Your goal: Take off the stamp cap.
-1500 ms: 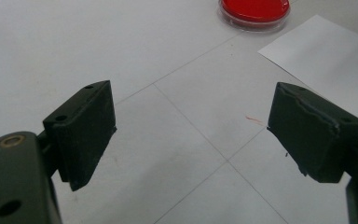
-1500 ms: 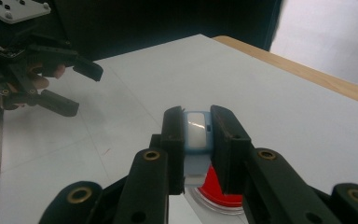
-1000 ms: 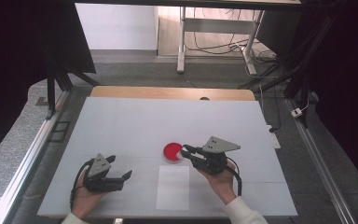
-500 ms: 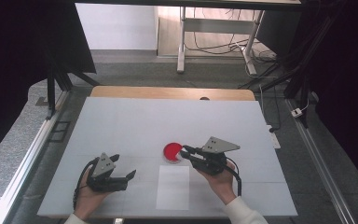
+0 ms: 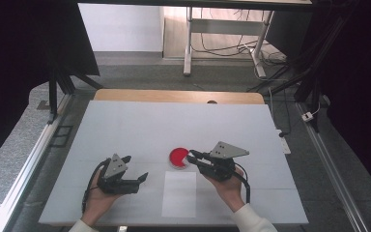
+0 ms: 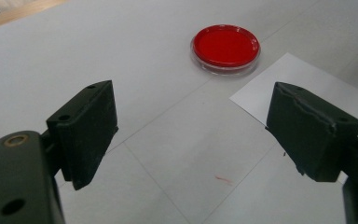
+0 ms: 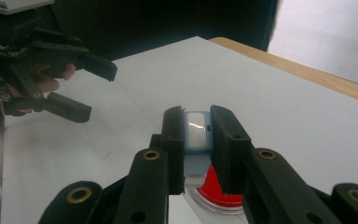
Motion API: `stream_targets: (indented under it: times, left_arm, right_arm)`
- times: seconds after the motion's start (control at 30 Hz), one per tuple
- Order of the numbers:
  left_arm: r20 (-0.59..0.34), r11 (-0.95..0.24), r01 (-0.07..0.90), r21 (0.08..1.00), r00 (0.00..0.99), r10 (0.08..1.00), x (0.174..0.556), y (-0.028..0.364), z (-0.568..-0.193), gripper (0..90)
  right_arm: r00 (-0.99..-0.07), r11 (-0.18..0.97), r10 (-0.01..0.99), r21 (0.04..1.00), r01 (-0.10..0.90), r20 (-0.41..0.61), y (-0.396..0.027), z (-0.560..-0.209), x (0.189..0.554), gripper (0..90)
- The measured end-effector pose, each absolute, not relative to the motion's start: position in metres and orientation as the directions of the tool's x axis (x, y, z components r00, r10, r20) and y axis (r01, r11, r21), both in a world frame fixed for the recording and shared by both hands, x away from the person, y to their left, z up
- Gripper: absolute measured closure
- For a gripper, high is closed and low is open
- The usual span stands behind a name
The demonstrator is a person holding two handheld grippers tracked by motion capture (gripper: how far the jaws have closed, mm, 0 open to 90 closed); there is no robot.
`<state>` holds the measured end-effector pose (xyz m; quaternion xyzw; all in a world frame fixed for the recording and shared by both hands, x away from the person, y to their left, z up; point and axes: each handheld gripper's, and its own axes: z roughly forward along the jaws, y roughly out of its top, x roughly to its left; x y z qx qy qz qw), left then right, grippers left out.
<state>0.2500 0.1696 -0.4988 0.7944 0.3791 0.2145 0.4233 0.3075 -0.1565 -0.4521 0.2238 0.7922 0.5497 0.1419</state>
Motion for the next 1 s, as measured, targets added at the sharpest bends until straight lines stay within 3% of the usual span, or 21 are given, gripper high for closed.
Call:
stream_targets:
  times: [1.0]
  left_arm:
    - [0.029, -0.404, 0.411, 0.817, 0.671, 0.741, 0.266, 0.137, -0.499, 16.5]
  right_arm:
    - [-0.86, 0.297, 0.51, 0.934, 0.199, 0.021, -0.154, -0.455, 0.306, 74.9]
